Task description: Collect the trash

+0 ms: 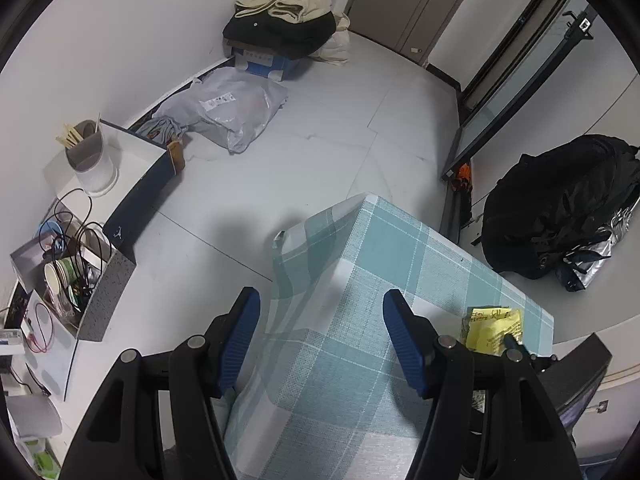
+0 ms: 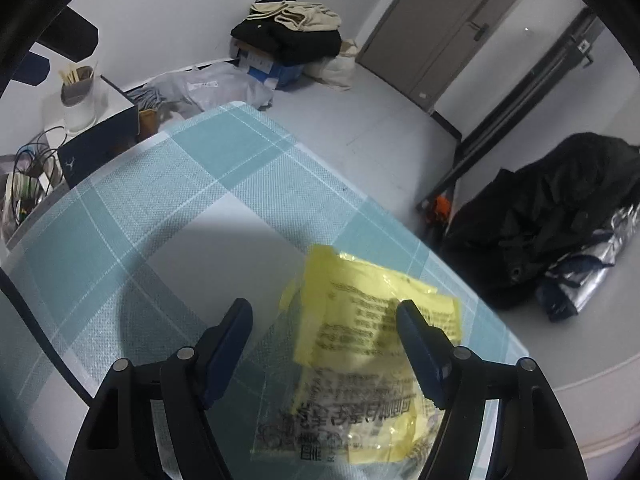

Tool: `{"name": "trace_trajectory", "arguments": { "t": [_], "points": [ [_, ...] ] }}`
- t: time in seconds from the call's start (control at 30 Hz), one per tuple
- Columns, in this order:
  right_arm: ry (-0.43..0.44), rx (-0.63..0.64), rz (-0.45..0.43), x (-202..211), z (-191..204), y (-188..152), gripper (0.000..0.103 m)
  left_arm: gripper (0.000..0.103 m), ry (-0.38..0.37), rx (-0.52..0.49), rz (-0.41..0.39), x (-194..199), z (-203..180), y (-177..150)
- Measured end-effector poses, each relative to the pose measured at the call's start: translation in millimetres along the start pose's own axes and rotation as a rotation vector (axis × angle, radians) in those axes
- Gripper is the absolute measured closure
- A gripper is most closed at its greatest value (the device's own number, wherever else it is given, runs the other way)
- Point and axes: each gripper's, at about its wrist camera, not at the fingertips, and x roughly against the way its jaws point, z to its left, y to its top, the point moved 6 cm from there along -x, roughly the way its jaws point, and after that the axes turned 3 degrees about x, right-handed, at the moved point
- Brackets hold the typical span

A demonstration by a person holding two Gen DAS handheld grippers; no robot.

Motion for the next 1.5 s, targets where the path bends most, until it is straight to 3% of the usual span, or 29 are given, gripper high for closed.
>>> {"name": "trace_trajectory", "arguments": {
  "t": [0.07, 0.17, 0.23, 0.27, 0.37, 0.67, 0.8, 0.87, 0.9, 0.97, 1.0, 1.17, 1.33, 1.47, 1.5],
  "points": [
    [-0.006, -0.005, 0.001, 1, -2, 0, 0.065, 0.043, -0.005, 0.003, 0.002, 0, 2, 0],
    [0.071, -0.058, -0.02, 10, -7, 2, 0.084, 0.043, -0.014, 0.011, 0.002, 2, 3, 0],
    [0.116, -0.091, -0.024, 15, -11, 1, 0.102, 0.043, -0.018, 0.01, 0.0, 4, 3, 0],
    [0.129, -0.105, -0.026, 17, -12, 1, 0.103, 0.043, -0.019, 0.009, -0.001, 4, 3, 1],
    [0.215, -0.179, -0.027, 26, -23, -5, 0.103, 0.043, -0.02, 0.009, -0.008, 6, 3, 1],
    [0.338, -0.373, -0.104, 54, -65, -20, 0.103, 0.043, -0.041, 0.011, -0.01, 9, -4, -3],
    [0.351, -0.423, -0.155, 65, -81, -23, 0.103, 0.043, -0.042, -0.005, -0.009, 8, -11, -5],
    [0.321, -0.396, -0.147, 63, -77, -25, 0.098, 0.043, -0.041, -0.01, -0.008, 8, -12, -6],
    [0.309, -0.378, -0.138, 59, -74, -25, 0.092, 0.043, -0.042, -0.01, -0.007, 7, -12, -6],
    [0.273, -0.337, -0.113, 51, -64, -23, 0.035, 0.043, -0.043, -0.006, -0.007, 7, -11, -5],
    [0.258, -0.304, -0.117, 49, -57, -20, 0.028, 0.043, -0.042, -0.002, -0.01, 8, -10, -4],
    [0.146, -0.122, -0.098, 33, -22, -7, 0.028, 0.043, -0.029, 0.025, -0.016, 7, -1, 0],
    [0.002, 0.003, 0.008, 7, 3, -5, 0.034, 0.043, -0.014, 0.042, -0.008, 3, 7, 1],
    [-0.025, -0.001, 0.028, 4, 0, -5, 0.072, 0.043, -0.013, 0.026, -0.005, 3, 6, 0],
    [-0.01, -0.013, 0.023, 6, -2, -5, 0.074, 0.043, -0.013, 0.02, -0.004, 3, 6, 0]
  ]
}}
